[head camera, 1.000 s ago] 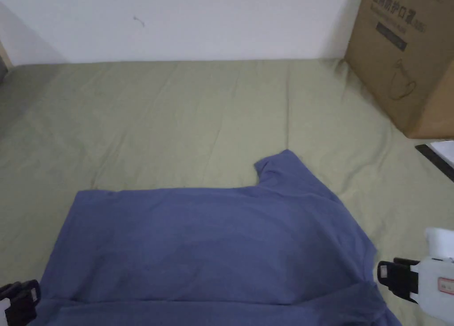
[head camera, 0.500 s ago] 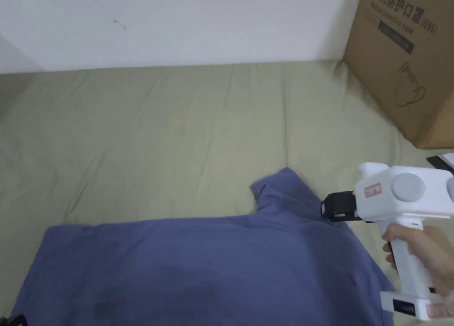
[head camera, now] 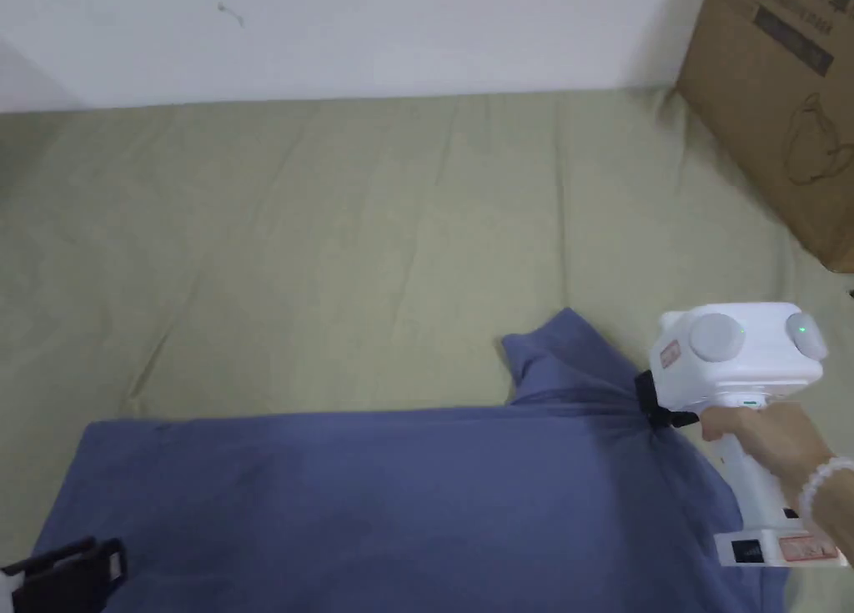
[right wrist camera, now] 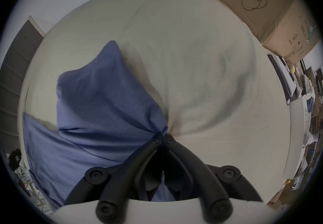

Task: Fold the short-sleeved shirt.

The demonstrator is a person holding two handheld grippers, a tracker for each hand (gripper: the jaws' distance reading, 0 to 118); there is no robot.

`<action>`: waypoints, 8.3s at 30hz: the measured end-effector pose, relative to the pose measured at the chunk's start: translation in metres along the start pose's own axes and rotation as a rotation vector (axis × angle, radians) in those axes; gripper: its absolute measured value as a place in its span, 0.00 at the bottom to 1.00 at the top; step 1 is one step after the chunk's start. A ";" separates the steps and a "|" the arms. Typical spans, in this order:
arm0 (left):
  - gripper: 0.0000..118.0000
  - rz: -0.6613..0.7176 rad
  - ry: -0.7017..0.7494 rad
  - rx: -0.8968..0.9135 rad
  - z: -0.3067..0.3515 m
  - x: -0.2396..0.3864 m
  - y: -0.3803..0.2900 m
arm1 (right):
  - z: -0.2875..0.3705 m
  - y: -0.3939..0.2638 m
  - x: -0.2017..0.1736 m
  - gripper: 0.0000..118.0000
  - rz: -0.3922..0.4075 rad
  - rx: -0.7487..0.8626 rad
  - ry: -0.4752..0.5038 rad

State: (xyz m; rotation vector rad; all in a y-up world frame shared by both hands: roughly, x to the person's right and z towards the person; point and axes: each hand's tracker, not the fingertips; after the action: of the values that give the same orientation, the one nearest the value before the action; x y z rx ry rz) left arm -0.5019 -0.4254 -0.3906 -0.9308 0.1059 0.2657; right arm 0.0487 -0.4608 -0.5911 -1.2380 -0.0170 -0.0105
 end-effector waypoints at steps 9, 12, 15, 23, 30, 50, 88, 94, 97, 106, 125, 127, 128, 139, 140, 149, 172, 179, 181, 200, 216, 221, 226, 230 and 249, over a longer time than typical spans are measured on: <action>0.87 -0.063 0.041 -0.069 -0.090 -0.004 0.085 | 0.039 -0.006 0.007 0.00 0.007 0.084 0.076; 0.84 -0.066 0.062 -0.110 -0.123 -0.004 0.102 | 0.039 -0.008 0.006 0.00 0.018 0.084 0.070; 0.72 -0.095 0.170 -0.126 -0.153 -0.008 0.111 | 0.036 -0.008 0.005 0.00 0.020 0.078 0.072; 0.00 -0.121 0.090 -0.116 -0.122 0.000 0.113 | 0.051 -0.006 -0.001 0.00 0.012 0.128 0.089; 0.00 -0.192 0.053 -0.025 -0.048 0.000 0.111 | 0.118 -0.021 0.008 0.00 0.073 0.217 0.100; 0.00 -0.085 0.030 -0.157 0.077 -0.081 -0.118 | 0.123 -0.314 0.032 0.00 0.021 0.001 0.134; 0.92 0.607 -0.387 -0.031 0.092 -0.155 -0.176 | 0.186 -0.303 -0.146 0.00 0.240 0.418 0.326; 0.92 0.745 -0.585 -0.022 0.056 -0.164 -0.172 | 0.186 -0.304 -0.165 0.00 0.287 0.393 0.341; 0.89 0.816 -0.719 -0.054 0.035 -0.167 -0.170 | 0.185 -0.304 -0.172 0.00 0.303 0.386 0.346; 0.04 0.833 -0.588 -0.127 0.022 -0.163 -0.160 | 0.185 -0.305 -0.174 0.00 0.308 0.370 0.353; 0.04 -0.171 -0.667 -0.178 0.081 0.146 -0.073 | 0.199 -0.315 -0.075 0.00 0.046 0.451 0.320; 0.04 -0.190 -0.654 -0.268 0.052 0.176 -0.093 | 0.197 -0.318 -0.063 0.00 0.016 0.448 0.312; 0.04 -0.210 -0.654 -0.312 0.035 0.182 -0.102 | 0.197 -0.319 -0.056 0.00 -0.002 0.445 0.309; 1.00 -0.111 -0.708 -0.402 0.031 0.177 -0.123 | 0.193 -0.323 -0.032 0.00 -0.090 0.439 0.287; 1.00 -0.084 -0.726 -0.362 0.039 0.170 -0.118 | 0.193 -0.323 -0.033 0.00 -0.089 0.439 0.288; 0.25 0.052 -0.537 -0.251 0.043 0.113 -0.104 | 0.192 -0.323 -0.049 0.00 -0.043 0.424 0.310; 0.00 -0.103 -0.796 -0.495 0.017 0.204 -0.170 | 0.202 -0.322 -0.062 0.00 0.028 0.472 0.240; 1.00 0.038 -0.810 -0.387 0.034 0.095 -0.139 | 0.203 -0.317 -0.070 0.00 0.048 0.467 0.239; 1.00 0.100 -0.768 -0.318 0.032 0.058 -0.133 | 0.201 -0.315 -0.076 0.00 0.057 0.461 0.244; 0.09 0.342 -0.812 -0.512 -0.048 0.041 -0.144 | 0.209 -0.294 -0.120 0.00 0.155 0.438 0.301; 0.08 0.385 -0.601 -0.338 0.021 -0.066 -0.117 | 0.210 -0.299 -0.114 0.00 0.138 0.492 0.283; 0.09 0.418 -0.450 -0.295 0.051 -0.096 -0.106 | 0.209 -0.299 -0.106 0.00 0.110 0.496 0.303; 0.08 0.381 -0.387 -0.258 0.080 -0.058 -0.094 | 0.208 -0.302 -0.103 0.00 0.104 0.503 0.314; 0.08 0.378 -0.294 -0.234 0.105 -0.010 -0.082 | 0.209 -0.305 -0.095 0.00 0.088 0.504 0.324; 0.88 0.006 -0.574 -0.492 0.027 0.229 -0.096 | 0.207 -0.319 -0.023 0.00 -0.088 0.497 0.268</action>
State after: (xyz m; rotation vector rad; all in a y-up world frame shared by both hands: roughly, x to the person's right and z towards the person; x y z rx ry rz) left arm -0.2556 -0.4171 -0.3466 -1.3051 -0.5060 0.5699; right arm 0.0186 -0.3691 -0.2226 -0.7307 0.1510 -0.2352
